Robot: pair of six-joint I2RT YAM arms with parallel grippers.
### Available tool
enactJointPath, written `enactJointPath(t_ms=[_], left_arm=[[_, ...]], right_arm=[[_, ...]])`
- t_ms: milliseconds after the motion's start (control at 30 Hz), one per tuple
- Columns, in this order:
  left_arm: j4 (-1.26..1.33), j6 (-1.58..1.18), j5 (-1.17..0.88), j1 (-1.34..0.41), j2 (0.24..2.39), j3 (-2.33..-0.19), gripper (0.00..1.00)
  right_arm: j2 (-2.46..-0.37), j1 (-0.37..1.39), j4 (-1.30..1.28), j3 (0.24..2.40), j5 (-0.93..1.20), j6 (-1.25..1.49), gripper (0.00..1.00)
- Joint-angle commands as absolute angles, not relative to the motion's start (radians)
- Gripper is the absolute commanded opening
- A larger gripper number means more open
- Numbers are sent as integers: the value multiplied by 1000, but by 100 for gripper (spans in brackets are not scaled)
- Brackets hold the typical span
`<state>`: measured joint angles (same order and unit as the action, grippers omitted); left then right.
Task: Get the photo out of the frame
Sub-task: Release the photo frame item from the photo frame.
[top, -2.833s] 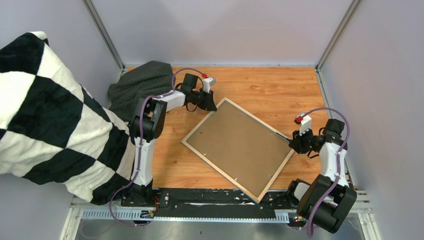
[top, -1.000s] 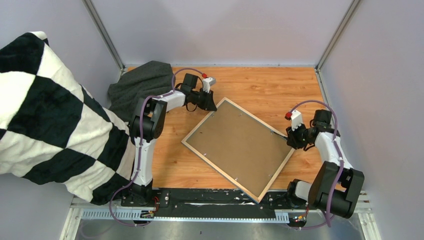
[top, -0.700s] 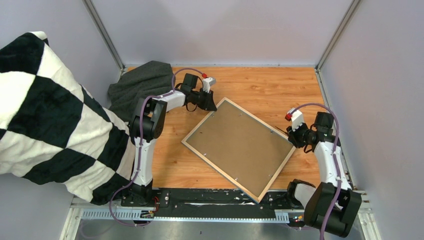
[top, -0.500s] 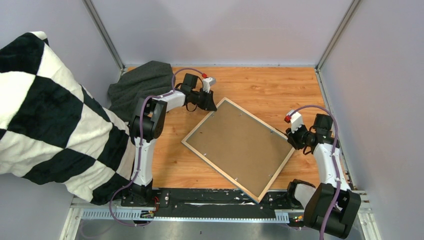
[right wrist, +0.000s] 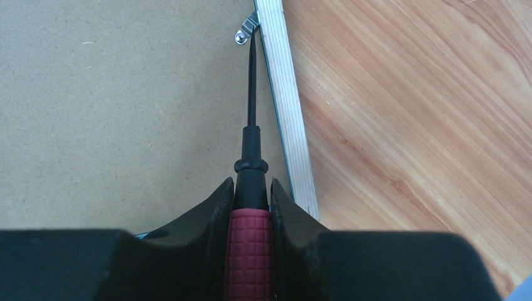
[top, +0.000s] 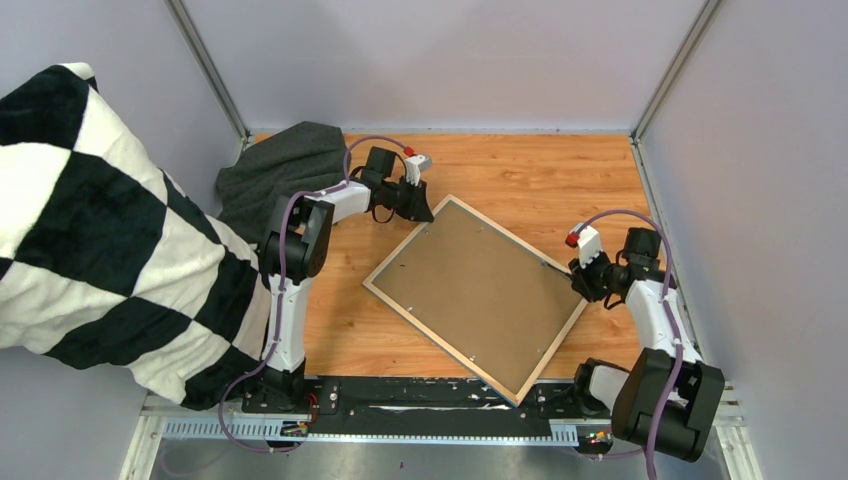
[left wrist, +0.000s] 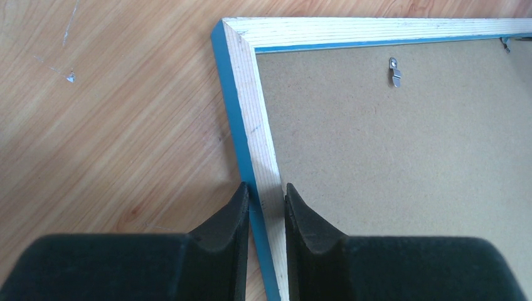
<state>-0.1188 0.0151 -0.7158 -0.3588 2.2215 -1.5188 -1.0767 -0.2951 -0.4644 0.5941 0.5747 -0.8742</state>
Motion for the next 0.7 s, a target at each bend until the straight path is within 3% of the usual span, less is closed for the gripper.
enactJointPath(t_ms=[0, 667], left_arm=[[-245, 29, -715, -383, 2297, -1471, 0], [-244, 29, -715, -383, 2297, -1471, 0]], right_arm=[[-1094, -272, -477, 585, 590, -888, 0], [-1060, -269, -434, 563, 556, -868, 0]])
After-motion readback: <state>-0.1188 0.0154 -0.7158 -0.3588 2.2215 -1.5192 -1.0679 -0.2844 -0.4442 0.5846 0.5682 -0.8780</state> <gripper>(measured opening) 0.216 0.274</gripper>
